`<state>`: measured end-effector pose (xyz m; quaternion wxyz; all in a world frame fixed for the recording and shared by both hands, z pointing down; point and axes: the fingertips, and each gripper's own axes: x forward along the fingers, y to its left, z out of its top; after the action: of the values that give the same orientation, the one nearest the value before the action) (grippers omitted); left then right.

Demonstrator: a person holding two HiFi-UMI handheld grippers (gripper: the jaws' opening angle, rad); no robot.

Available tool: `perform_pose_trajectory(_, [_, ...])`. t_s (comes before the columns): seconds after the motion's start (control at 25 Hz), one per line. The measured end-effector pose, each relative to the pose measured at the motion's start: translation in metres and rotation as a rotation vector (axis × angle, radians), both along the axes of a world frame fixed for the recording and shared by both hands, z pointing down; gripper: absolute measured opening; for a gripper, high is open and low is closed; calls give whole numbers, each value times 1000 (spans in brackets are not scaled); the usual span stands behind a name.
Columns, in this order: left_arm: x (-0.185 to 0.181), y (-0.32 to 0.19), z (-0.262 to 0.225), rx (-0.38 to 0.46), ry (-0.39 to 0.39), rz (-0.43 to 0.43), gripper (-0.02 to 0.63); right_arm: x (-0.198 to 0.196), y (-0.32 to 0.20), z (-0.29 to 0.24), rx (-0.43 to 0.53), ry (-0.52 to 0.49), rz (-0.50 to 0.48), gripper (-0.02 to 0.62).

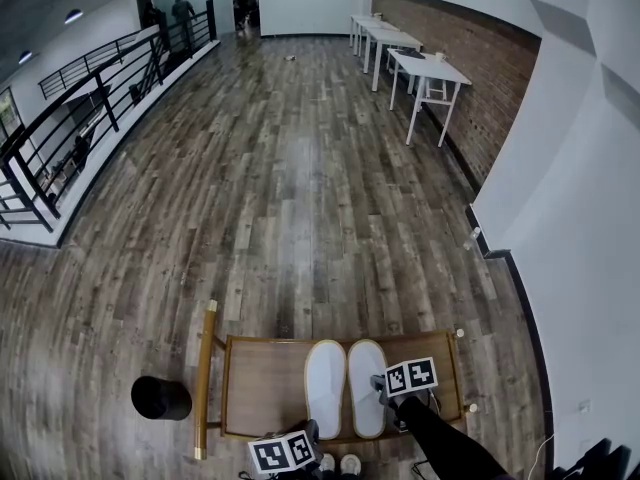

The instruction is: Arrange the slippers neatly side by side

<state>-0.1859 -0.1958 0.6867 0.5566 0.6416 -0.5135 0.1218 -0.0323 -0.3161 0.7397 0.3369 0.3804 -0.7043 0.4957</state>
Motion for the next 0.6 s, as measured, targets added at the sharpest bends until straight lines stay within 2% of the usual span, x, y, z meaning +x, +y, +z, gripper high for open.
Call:
perform_pose_trajectory(0.32, [3,-2,1,-2,3,5,40,-6,-2,2,8,-7,-39,17])
perform_pose_trajectory(0.6, [7,-4,1,-4,6,14,40,-7,0,1,-7,-28,-33,24])
